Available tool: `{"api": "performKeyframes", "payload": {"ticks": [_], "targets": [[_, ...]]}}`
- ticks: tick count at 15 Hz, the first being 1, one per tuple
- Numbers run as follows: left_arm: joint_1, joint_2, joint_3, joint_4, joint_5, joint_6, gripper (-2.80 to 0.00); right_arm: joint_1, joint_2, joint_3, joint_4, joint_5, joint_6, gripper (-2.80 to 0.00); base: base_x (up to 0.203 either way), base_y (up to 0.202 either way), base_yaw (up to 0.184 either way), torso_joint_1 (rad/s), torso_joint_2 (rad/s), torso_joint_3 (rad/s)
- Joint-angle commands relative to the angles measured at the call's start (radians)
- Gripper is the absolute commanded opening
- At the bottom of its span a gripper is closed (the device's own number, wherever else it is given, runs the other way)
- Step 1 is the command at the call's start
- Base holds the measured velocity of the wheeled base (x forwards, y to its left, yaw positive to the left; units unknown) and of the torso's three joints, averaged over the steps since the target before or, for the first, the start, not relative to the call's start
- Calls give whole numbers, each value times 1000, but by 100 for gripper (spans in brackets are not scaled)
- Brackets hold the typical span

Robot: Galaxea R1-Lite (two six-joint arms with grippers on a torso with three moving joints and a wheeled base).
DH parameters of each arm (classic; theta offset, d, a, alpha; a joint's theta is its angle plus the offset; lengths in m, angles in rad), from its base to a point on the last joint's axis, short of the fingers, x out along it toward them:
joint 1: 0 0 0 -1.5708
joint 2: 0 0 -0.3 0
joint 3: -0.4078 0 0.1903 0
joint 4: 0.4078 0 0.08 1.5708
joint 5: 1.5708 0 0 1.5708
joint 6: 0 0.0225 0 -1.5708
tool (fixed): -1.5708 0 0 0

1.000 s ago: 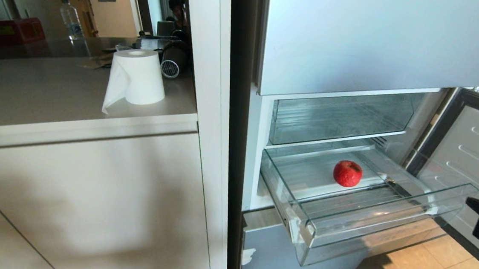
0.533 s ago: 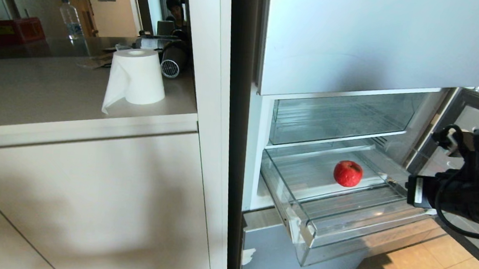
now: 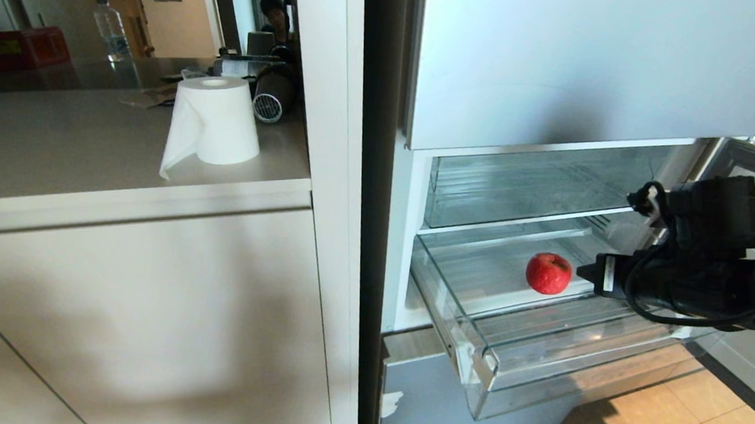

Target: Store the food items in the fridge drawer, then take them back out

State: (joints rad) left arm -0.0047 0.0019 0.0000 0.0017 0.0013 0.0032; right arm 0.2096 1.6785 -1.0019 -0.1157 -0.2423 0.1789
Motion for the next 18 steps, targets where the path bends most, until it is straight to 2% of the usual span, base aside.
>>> {"api": "performKeyframes", "payload": {"ticks": [1, 5, 10, 18], "targets": [[0, 1, 0, 0, 0, 0, -280, -1, 75, -18, -20, 0, 6, 0, 0, 0, 0, 0, 0, 0], [0, 1, 0, 0, 0, 0, -280, -4, 202, -52, -165, -10, 10, 0, 0, 0, 0, 0, 0, 0], [0, 1, 0, 0, 0, 0, -280, -4, 301, -145, -179, -78, 11, 0, 0, 0, 0, 0, 0, 0], [0, 1, 0, 0, 0, 0, -280, -20, 432, -254, -180, -83, 88, 0, 0, 0, 0, 0, 0, 0]]}}
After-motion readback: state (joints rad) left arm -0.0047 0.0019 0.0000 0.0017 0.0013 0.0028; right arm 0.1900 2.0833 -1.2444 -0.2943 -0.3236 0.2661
